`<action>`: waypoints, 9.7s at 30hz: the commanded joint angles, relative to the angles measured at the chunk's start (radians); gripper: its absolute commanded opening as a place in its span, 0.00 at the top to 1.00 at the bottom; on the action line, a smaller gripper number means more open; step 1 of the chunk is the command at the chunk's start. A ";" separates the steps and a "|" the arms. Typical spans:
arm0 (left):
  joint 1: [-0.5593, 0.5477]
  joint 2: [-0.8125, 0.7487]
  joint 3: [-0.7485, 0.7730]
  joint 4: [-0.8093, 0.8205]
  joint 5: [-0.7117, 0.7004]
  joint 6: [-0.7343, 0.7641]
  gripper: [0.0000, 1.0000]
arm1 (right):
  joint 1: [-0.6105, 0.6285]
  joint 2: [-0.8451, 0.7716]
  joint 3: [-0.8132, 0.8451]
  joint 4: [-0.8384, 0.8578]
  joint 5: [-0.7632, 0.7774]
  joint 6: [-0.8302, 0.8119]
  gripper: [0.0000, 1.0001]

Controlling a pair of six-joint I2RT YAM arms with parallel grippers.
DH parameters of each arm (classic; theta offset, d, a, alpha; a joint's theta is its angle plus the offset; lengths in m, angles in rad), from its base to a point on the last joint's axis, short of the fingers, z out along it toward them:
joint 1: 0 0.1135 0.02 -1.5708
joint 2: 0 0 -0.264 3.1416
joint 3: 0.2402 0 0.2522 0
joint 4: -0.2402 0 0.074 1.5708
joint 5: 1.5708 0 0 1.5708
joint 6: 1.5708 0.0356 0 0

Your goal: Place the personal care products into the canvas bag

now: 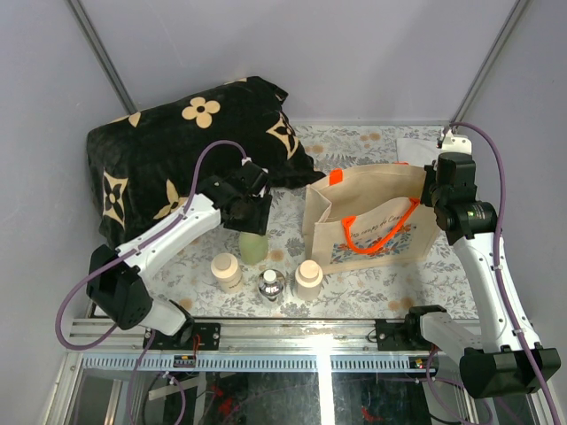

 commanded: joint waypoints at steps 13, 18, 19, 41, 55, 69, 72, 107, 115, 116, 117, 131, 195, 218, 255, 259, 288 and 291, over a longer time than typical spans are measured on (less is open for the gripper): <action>0.005 0.071 0.624 -0.214 -0.074 0.073 1.00 | -0.005 -0.003 -0.023 -0.081 0.029 -0.022 1.00; 0.004 0.119 0.855 -0.234 -0.075 0.099 1.00 | -0.005 0.003 -0.024 -0.079 0.025 -0.022 1.00; 0.004 0.134 0.900 -0.237 -0.076 0.104 1.00 | -0.004 0.006 -0.022 -0.079 0.024 -0.022 1.00; -0.002 0.102 0.991 0.047 0.078 0.159 1.00 | -0.005 0.014 -0.036 -0.081 0.022 -0.018 1.00; -0.025 0.055 0.921 0.267 0.229 0.117 1.00 | -0.004 0.022 -0.049 -0.076 0.016 -0.016 1.00; -0.134 0.199 0.921 0.479 0.294 0.104 1.00 | -0.004 -0.008 -0.045 -0.073 -0.002 -0.013 1.00; -0.148 0.238 0.911 0.533 0.287 0.107 1.00 | -0.005 -0.016 -0.040 -0.072 -0.005 -0.014 1.00; -0.334 0.599 0.807 0.766 0.070 0.226 1.00 | -0.004 -0.080 0.029 -0.123 -0.025 -0.013 1.00; -0.342 0.643 0.768 0.828 0.035 0.219 1.00 | -0.004 -0.096 0.036 -0.132 -0.022 -0.007 1.00; -0.342 0.650 0.771 0.830 0.039 0.217 1.00 | -0.005 -0.097 0.038 -0.133 -0.022 -0.007 1.00; -0.341 0.657 0.770 0.835 0.041 0.213 1.00 | -0.005 -0.098 0.038 -0.134 -0.022 -0.006 1.00; -0.356 0.711 0.770 0.876 0.150 0.168 0.68 | -0.004 -0.100 0.014 -0.125 -0.009 -0.010 1.00; -0.028 -0.402 -0.114 -0.286 -0.131 -0.220 0.16 | -0.004 -0.032 0.056 -0.166 -0.074 -0.027 1.00; 0.008 -0.324 -0.365 -0.078 0.003 -0.154 0.11 | -0.005 -0.058 0.048 -0.178 -0.042 -0.042 1.00; 0.019 -0.298 -0.291 -0.062 0.034 -0.125 0.95 | -0.004 -0.069 0.014 -0.169 -0.042 -0.042 1.00; 0.020 -0.283 -0.127 -0.122 0.019 -0.105 1.00 | -0.004 -0.071 0.012 -0.166 -0.034 -0.043 1.00; 0.016 -0.148 0.553 0.071 0.334 0.021 1.00 | -0.004 -0.057 0.014 -0.172 0.000 -0.048 1.00; 0.004 -0.119 0.578 0.123 0.349 0.031 1.00 | -0.005 -0.055 0.011 -0.170 0.000 -0.047 1.00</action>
